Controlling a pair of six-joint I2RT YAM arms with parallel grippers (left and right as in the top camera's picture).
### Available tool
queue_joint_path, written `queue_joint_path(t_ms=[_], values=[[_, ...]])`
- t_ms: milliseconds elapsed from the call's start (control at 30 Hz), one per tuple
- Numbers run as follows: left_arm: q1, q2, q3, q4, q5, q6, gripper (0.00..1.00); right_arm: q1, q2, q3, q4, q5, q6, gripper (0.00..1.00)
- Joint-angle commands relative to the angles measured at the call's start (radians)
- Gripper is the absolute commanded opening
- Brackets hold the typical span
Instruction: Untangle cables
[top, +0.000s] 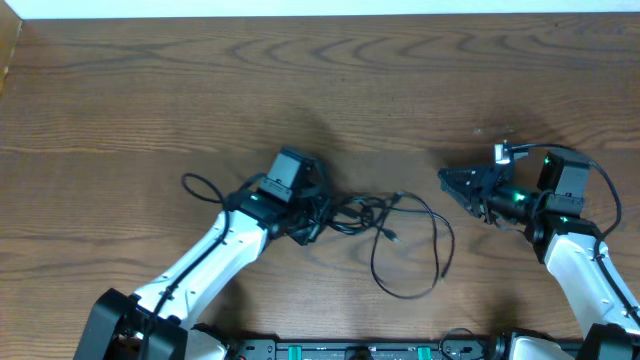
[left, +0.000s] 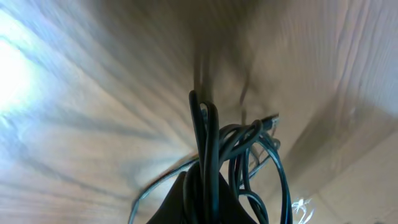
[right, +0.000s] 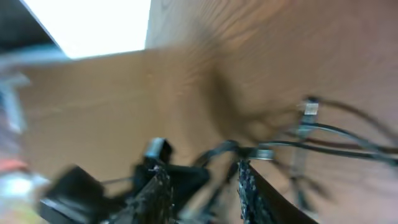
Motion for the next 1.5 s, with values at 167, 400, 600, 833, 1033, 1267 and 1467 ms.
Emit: queue_joint_path(t_ms=[167, 400, 600, 833, 1033, 1267, 1467], values=[[0.019, -0.002, 0.000, 0.011, -0.063, 0.016, 0.07, 0.182, -0.014, 0.007, 0.019, -0.224, -0.480, 0.52], [0.005, -0.002, 0.000, 0.222, -0.102, 0.130, 0.08, 0.408, -0.014, 0.007, 0.040, -0.069, 0.159, 0.12], [-0.045, -0.002, 0.000, 0.237, -0.253, 0.111, 0.08, 0.500, -0.014, 0.007, 0.056, -0.039, 0.317, 0.27], [-0.064, -0.002, 0.000, 0.245, -0.264, 0.045, 0.08, 0.577, -0.014, 0.007, 0.056, 0.114, 0.459, 0.36], [-0.064, -0.002, 0.000, 0.245, -0.251, 0.045, 0.07, 0.630, -0.014, 0.007, 0.051, 0.233, 0.483, 0.36], [-0.064, -0.002, 0.000, 0.243, -0.180, 0.052, 0.08, 0.645, -0.013, 0.007, 0.054, 0.336, 0.534, 0.44], [-0.065, -0.002, 0.000, 0.240, -0.177, 0.108, 0.08, 0.644, -0.013, 0.007, 0.062, 0.330, 0.560, 0.44]])
